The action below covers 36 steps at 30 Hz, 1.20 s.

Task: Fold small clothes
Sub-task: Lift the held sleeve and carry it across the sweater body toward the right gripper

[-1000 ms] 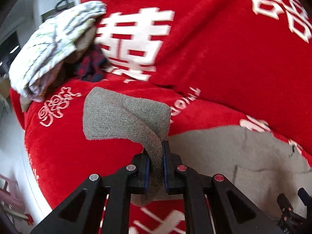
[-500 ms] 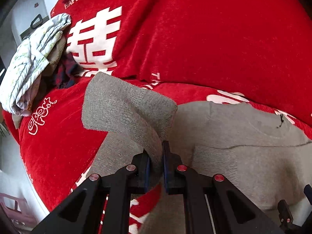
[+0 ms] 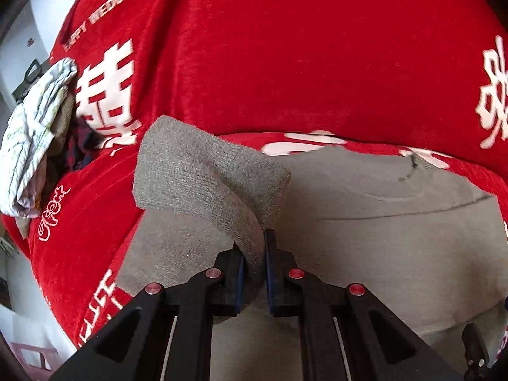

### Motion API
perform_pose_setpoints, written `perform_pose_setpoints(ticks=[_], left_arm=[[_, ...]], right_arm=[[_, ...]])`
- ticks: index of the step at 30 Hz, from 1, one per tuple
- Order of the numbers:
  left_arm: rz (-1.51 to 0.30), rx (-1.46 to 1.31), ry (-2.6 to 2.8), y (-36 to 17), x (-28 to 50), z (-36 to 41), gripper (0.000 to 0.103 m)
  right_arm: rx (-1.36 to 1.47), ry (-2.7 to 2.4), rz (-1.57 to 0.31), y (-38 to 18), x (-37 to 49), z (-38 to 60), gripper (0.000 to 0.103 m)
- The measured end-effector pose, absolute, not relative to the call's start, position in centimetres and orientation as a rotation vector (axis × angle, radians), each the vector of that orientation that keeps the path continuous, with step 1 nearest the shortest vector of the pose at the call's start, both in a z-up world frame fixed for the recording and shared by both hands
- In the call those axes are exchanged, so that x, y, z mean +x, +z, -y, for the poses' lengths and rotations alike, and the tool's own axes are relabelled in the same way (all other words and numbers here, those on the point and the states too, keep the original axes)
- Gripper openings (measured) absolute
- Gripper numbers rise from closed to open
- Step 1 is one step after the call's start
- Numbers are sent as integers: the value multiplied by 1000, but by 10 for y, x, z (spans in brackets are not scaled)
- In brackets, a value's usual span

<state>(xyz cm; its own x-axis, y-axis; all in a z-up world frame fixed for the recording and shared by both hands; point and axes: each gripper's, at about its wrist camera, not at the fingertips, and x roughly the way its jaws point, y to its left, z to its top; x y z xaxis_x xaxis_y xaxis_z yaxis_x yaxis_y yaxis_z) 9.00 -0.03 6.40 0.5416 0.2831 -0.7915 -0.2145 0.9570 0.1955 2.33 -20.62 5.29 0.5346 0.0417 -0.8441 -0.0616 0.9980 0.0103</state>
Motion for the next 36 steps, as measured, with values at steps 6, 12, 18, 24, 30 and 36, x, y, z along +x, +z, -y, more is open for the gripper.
perform_pose_setpoints(ticks=[6,12,18,24,30,36], left_arm=[[-960,122,261,62,93,37,12],[-937,180,205,67,87,77,12],[-934,212,171,69,82,106,12],[-934,244,144,67,77,130,12],[-942,267,118,63,73,144,12],[-975,270,98,51,74,151,12]], right_arm=[[15,32,-1005,50,19,234,88],[37,21,-996,49,16,250,88],[62,1,-979,52,11,268,88],[74,-6,-968,54,8,278,88],[90,-14,-967,52,4,286,88],[93,-20,-969,50,2,291,88]])
